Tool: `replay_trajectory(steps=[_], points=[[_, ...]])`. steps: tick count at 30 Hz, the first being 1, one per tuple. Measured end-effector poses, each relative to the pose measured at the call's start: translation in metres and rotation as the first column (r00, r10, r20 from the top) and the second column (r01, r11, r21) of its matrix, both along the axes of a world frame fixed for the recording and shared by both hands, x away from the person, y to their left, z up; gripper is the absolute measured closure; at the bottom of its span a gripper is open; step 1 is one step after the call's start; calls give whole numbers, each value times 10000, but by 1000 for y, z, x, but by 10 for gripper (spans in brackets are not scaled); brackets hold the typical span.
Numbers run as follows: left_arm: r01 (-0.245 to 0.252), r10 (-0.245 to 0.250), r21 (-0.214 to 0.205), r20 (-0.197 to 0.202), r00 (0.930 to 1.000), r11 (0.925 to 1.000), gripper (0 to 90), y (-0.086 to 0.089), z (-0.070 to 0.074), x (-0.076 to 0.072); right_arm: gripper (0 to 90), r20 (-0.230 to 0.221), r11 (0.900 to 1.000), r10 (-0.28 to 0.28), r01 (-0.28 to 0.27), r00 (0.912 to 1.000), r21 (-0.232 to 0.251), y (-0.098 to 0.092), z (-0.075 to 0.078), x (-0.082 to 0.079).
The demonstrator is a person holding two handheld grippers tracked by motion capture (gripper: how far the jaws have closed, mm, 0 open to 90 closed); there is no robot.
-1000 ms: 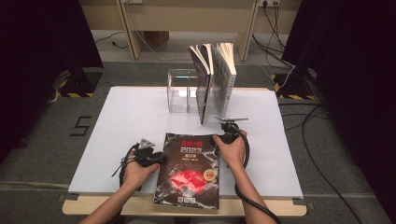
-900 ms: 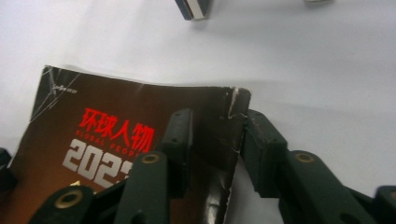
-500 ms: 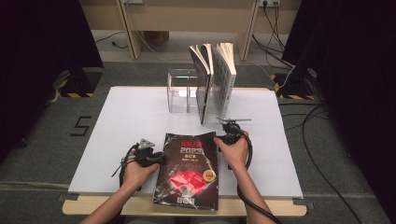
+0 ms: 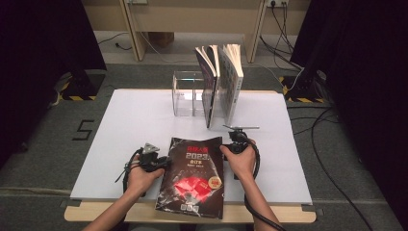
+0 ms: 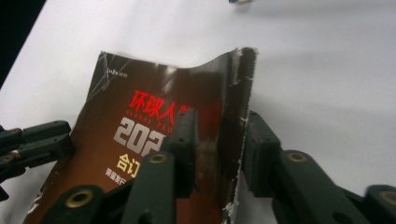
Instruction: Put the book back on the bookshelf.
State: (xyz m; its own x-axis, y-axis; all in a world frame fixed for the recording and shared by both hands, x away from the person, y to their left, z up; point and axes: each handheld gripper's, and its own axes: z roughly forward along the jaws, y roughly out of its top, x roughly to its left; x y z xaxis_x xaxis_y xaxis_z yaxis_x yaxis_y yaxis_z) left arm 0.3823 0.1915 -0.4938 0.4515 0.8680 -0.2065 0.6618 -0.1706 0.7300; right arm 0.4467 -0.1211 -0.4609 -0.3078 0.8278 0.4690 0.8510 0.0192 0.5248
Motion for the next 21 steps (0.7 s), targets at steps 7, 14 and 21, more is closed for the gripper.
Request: replay_trajectory(steps=[7, 14, 21], points=[[26, -26, 9, -21, 10000, 10000, 704, 1, 0, 0, 848, 43, 9994, 313, -312, 9995, -141, 1, 6, 2], [124, -125, -80, -83, 9999, 9999, 687, 2, 0, 0, 870, 309, 9995, 311, -314, 9990, 73, 5, 21, -3], [-187, 195, -524, 148, 9997, 9985, 584, 8, 7, 0, 870, 621, 9994, 270, -282, 9977, 186, 7, 29, -7]])
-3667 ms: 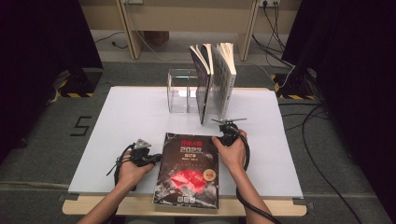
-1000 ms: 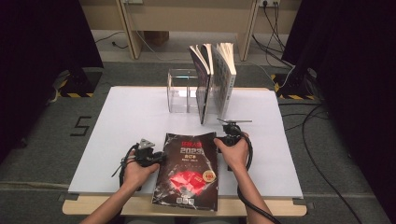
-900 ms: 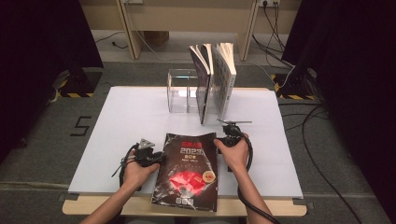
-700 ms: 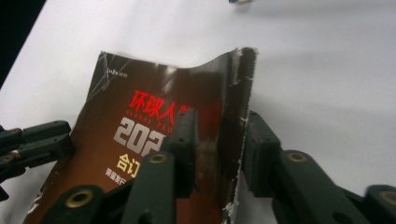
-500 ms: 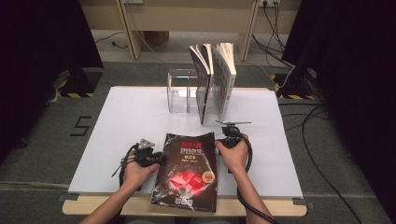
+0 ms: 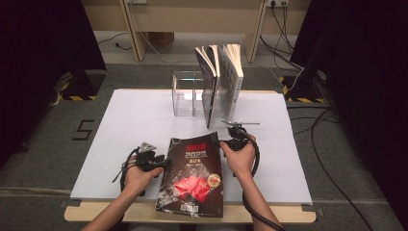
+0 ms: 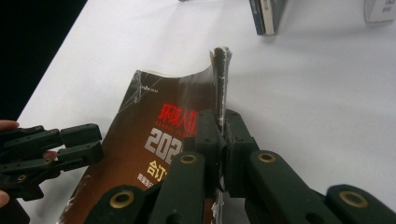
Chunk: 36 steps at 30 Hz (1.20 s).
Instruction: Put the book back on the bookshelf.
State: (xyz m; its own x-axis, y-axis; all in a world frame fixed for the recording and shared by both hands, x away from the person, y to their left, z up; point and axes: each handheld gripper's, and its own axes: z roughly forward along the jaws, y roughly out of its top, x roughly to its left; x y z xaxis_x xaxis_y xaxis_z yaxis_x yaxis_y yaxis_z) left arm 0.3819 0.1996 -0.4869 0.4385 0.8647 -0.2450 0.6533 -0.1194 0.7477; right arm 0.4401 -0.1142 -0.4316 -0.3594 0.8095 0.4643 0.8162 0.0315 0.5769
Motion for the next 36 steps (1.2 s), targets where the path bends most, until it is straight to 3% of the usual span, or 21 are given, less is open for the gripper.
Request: replay_trajectory(steps=[8, 19, 36], points=[[-59, 66, -269, 256, 9996, 9996, 519, 4, 12, -2, 871, 606, 9999, -64, 58, 9981, 99, 5, 16, -5], [-71, 89, -656, 271, 9996, 9978, 490, 6, 18, -5, 872, 1466, 10000, -40, 28, 9892, 87, 14, 39, -9], [-2, 29, -663, 401, 9992, 9978, 488, 9, 22, -7, 872, 2528, 9994, -315, 334, 9670, -32, 27, 61, -11]])
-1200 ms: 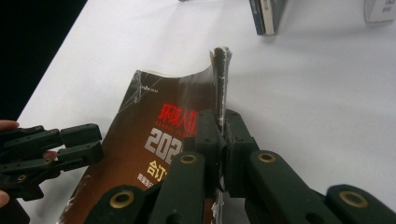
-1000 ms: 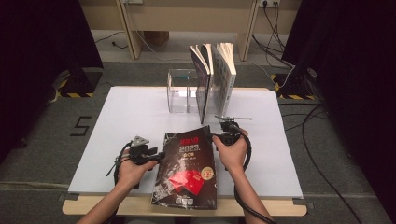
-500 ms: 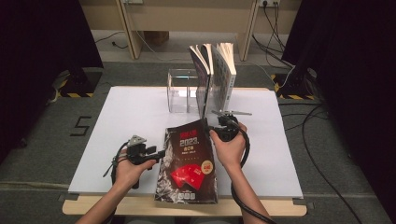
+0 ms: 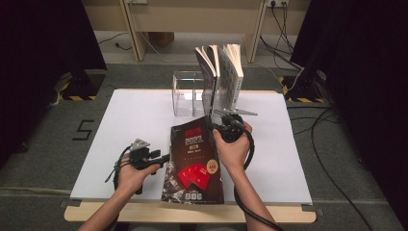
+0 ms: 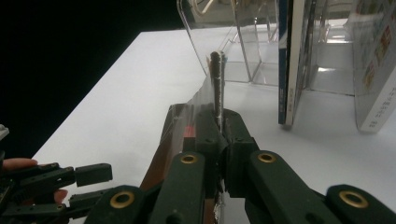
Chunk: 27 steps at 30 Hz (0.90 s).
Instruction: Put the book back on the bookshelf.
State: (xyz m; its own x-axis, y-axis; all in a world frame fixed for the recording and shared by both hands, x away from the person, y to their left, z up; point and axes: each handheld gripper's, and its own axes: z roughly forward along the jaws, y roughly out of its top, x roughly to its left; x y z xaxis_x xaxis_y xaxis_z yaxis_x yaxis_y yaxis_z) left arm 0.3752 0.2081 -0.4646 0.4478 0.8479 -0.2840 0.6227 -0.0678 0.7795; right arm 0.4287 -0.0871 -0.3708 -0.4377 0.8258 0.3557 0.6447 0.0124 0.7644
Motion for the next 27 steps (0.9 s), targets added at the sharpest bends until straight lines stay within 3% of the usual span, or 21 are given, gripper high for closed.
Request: replay_trajectory(steps=[13, 27], points=[[42, -42, -6, 70, 10000, 10000, 488, 0, 3, -1, 872, 820, 9998, -210, 215, 9964, -44, 6, 17, -3], [43, -41, -100, 179, 9998, 9999, 487, 0, 10, 1, 872, 1228, 9996, -281, 282, 9920, 6, 17, 31, 3]])
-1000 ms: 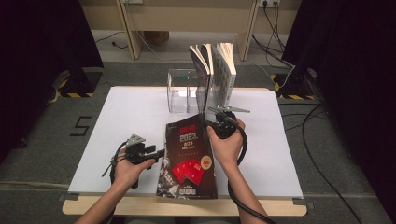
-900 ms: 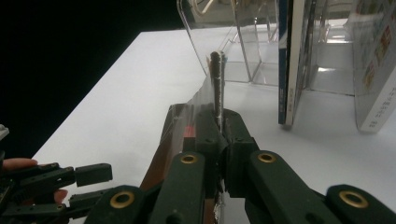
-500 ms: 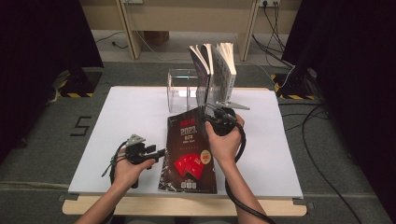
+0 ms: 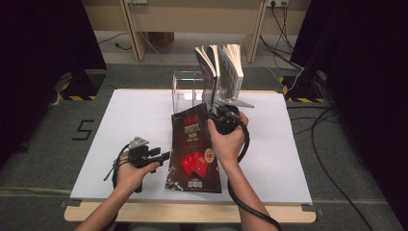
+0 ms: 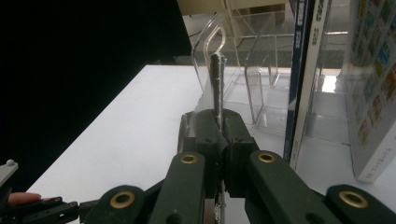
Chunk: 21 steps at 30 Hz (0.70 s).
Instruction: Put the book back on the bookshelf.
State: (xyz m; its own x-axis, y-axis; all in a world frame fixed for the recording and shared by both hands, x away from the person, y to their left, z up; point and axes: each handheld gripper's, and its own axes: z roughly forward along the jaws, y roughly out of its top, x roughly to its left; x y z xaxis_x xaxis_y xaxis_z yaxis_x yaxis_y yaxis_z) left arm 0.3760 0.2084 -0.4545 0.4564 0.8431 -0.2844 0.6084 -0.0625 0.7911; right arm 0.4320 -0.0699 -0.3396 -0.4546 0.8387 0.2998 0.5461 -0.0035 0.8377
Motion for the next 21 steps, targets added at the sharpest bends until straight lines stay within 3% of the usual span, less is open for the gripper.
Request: replay_trajectory(steps=[21], points=[[124, -122, -122, 122, 9999, 9998, 493, -2, 7, 2, 871, 512, 9999, -104, 100, 9986, 80, 15, 22, 16]])
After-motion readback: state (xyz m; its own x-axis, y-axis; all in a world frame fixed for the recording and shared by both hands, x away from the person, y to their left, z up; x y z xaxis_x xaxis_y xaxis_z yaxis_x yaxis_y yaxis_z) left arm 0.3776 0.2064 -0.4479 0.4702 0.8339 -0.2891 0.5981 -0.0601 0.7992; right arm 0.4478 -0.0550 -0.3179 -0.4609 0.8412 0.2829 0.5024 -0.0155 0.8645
